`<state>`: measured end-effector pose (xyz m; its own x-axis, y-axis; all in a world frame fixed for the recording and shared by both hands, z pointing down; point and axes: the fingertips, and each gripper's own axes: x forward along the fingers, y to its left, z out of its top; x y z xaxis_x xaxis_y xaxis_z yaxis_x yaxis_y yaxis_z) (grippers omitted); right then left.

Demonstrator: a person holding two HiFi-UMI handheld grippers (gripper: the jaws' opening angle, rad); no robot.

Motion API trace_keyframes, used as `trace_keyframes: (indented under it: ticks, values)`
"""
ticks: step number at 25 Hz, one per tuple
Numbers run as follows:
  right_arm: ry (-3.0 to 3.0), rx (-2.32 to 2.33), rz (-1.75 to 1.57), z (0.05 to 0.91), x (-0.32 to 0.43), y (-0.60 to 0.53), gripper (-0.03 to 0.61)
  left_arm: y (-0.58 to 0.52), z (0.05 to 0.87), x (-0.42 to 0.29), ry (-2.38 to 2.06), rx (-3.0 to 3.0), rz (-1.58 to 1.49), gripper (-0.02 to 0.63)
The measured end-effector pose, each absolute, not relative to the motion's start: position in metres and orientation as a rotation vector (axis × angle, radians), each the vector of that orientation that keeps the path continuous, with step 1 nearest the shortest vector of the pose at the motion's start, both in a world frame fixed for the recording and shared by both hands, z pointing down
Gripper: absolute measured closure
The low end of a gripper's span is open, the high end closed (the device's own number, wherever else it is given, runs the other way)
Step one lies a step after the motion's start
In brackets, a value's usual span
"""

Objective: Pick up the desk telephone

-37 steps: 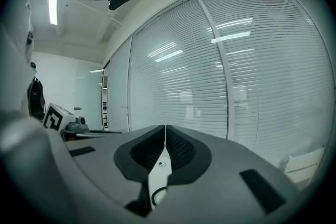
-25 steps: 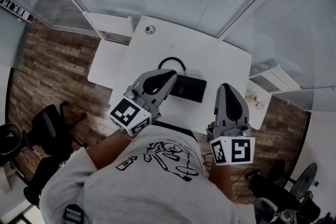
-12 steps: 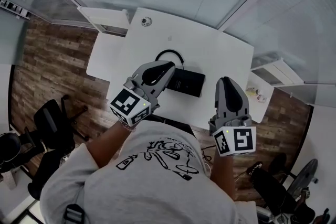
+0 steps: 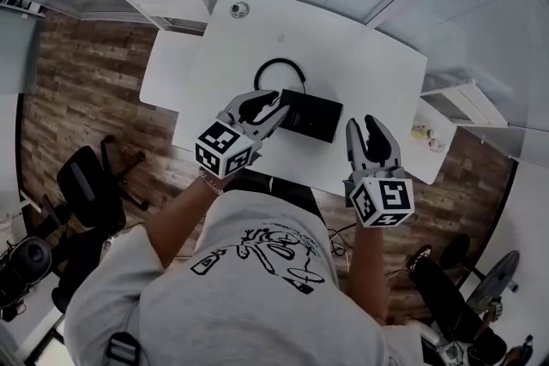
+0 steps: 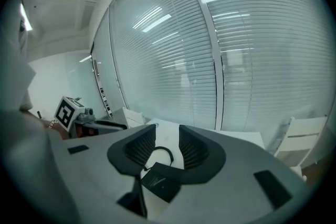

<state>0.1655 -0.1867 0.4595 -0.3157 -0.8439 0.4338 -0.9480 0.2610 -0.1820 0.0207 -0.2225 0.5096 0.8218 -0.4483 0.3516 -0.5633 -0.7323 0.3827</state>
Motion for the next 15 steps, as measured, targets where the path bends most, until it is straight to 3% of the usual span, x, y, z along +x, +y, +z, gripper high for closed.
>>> trace_keyframes:
  ticks: [6, 15]
  values:
    - [-2.208, 1.591, 0.767, 0.532, 0.172, -0.180, 0.446, -0.210, 0.601, 0.017, -0.697, 2.341, 0.452, 0.484]
    - [-2.106, 1.505, 1.136, 0.645, 0.175, -0.167, 0.386, -0.192, 0.707, 0.019, -0.599, 2.033, 0.489, 0.418]
